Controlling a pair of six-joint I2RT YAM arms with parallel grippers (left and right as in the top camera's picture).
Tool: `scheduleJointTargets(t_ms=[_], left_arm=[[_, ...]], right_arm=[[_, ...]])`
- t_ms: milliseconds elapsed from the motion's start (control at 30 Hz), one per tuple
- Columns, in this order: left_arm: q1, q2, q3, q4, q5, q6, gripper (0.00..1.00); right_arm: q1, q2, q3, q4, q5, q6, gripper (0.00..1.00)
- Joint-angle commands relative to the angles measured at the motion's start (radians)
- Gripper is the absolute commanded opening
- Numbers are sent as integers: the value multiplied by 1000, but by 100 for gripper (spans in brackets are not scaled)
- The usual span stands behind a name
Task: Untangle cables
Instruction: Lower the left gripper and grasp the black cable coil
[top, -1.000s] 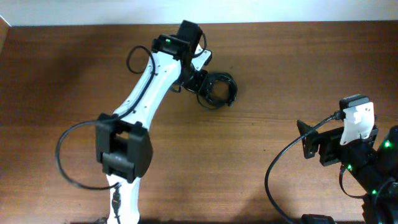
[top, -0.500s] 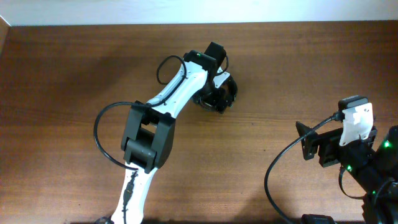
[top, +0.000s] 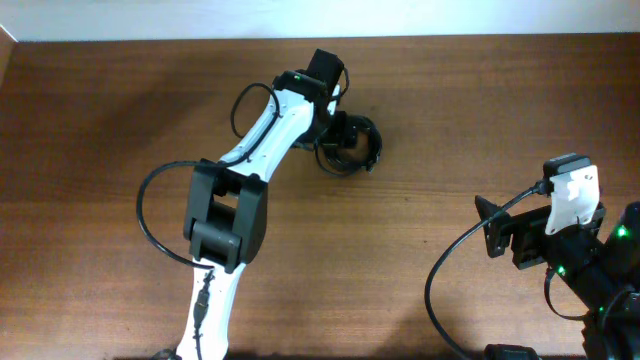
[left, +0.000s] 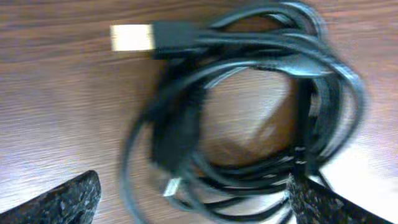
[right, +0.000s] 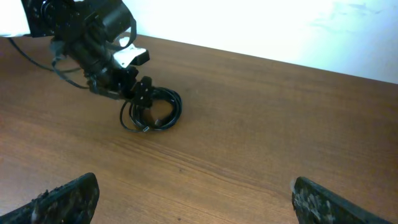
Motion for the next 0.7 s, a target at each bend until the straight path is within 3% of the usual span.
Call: scheduleJointTargets(t_ms=[0, 67, 233, 467, 667], left_arm=[[-4, 3, 20, 34, 77, -165, 90], [-16, 3, 19, 31, -37, -245, 90], [-58, 3, 19, -55, -270, -256, 93], [-63, 40, 16, -62, -316, -298, 96], [-76, 124, 16, -53, -311, -317, 91]], right_arm=[[8, 0, 14, 3, -17, -3, 98], [8, 0, 14, 2, -18, -3, 99], [8, 0, 14, 0, -18, -3, 98], [8, 0, 14, -8, -21, -3, 99], [8, 0, 14, -8, -21, -3, 98]])
